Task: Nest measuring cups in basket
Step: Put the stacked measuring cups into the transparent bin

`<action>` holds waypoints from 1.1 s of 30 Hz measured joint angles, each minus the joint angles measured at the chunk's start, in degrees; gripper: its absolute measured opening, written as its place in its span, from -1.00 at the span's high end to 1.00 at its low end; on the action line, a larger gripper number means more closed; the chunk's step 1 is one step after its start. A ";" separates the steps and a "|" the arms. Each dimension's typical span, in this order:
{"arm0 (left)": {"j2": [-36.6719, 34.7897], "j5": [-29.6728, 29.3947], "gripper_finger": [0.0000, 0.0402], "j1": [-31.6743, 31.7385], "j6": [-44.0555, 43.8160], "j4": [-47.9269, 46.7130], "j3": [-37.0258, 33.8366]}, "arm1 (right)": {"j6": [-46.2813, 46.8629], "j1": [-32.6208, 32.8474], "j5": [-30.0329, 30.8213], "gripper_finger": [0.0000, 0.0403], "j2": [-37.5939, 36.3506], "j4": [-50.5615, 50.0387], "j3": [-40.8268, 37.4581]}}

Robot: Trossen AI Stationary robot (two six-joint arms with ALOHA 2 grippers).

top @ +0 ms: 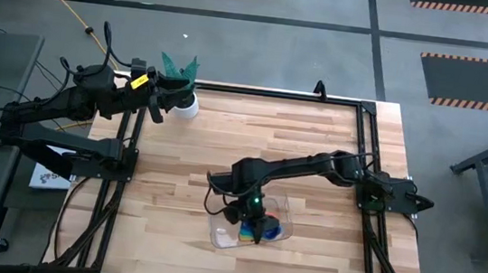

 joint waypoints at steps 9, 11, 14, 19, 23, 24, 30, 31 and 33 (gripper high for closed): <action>0.01 0.00 -0.05 0.00 -0.28 -0.13 0.00 | -0.27 0.81 4.68 0.70 0.10 3.06 -7.80; 0.30 0.00 -0.05 0.00 -1.09 -0.07 0.00 | -0.27 0.76 4.59 0.70 0.09 4.27 -9.45; 0.46 0.00 -0.05 0.00 -1.48 -0.34 -0.04 | -0.27 0.76 4.64 0.70 0.11 4.45 -11.04; 0.89 0.00 -0.05 0.00 -1.48 -0.33 -0.04 | -0.27 0.76 4.68 0.70 0.09 6.43 -12.89; 1.10 0.00 -0.05 0.00 -1.48 -0.24 -0.02 | -0.01 0.87 4.42 0.70 -0.04 7.39 -14.76; 1.10 0.00 -0.05 0.00 -1.48 -0.22 -0.02 | 0.18 0.97 4.35 0.70 -0.15 7.57 -15.28; 1.10 0.00 -0.05 -0.01 -1.48 -0.17 -0.02 | 0.43 1.94 3.98 0.58 -0.15 7.87 -16.70; 1.07 0.01 -0.05 -0.02 -1.44 -0.17 -0.02 | 0.45 2.11 4.18 0.52 -0.15 8.12 -16.72; 1.10 0.24 -0.05 0.00 -1.44 -0.20 -0.02 | 1.43 2.27 4.55 0.39 -0.15 8.39 -16.76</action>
